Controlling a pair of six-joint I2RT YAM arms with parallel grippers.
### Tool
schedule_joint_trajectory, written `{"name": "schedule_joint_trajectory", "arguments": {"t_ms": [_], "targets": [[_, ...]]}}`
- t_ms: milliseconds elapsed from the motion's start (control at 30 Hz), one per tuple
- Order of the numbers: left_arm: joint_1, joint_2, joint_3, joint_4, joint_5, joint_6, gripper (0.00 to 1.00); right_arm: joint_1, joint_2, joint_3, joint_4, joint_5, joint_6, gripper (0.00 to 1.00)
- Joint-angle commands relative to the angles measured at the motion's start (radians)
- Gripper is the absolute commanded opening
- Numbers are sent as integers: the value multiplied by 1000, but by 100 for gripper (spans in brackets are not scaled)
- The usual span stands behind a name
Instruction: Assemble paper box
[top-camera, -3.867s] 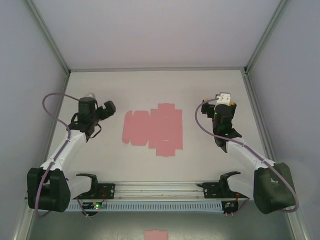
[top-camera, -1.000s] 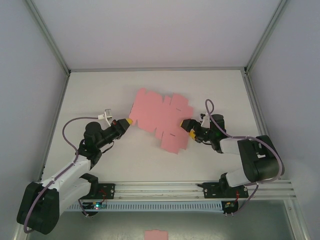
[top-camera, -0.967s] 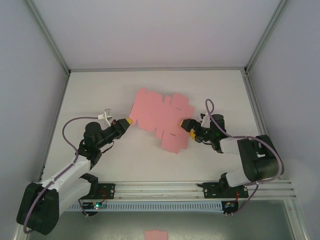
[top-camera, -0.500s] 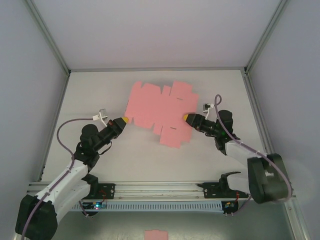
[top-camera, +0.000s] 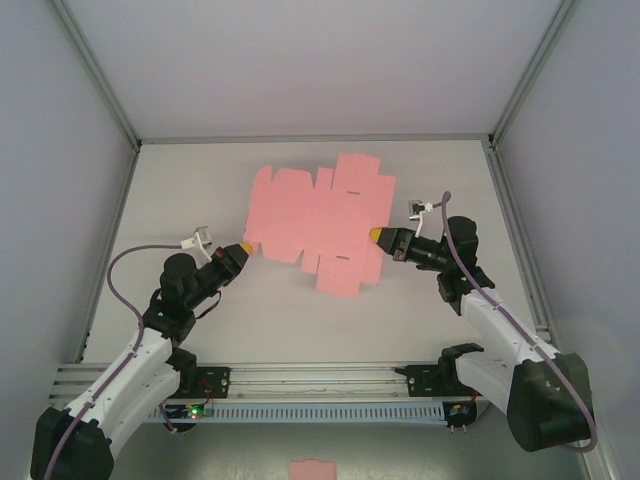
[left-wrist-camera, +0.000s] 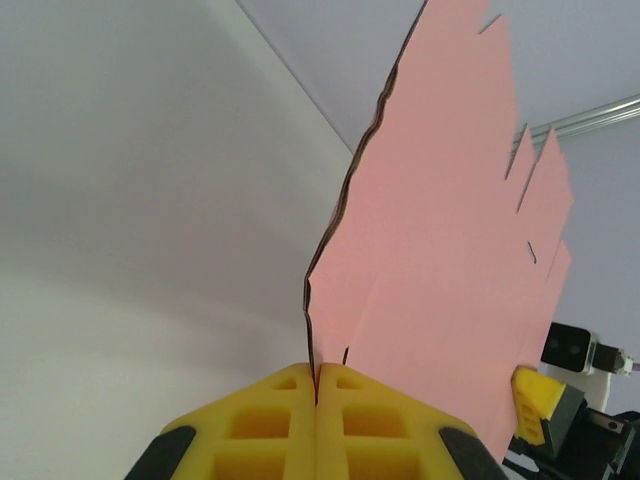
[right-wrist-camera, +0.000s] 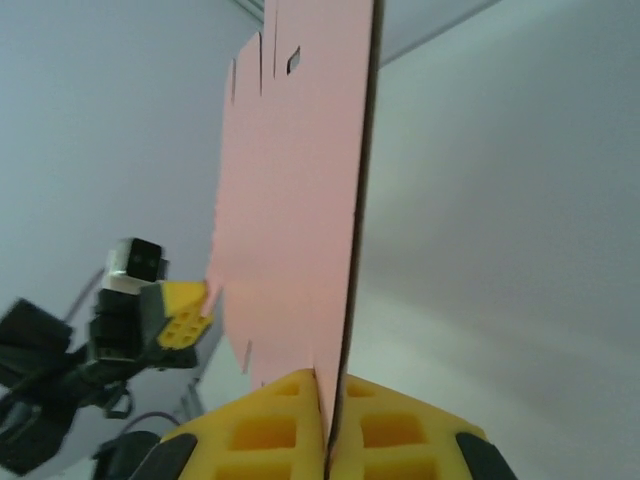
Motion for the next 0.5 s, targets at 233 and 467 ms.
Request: {"name": "schedule_joint_trajectory", "arguments": {"t_ms": [233,467], "targets": [[-12,-22,-42,-14,10,42,0,335,75,397,-624,1056,-492,0],[-12,-64,-38,-184,-35,49,34,387,189,548,-619,934,-610,0]]}}
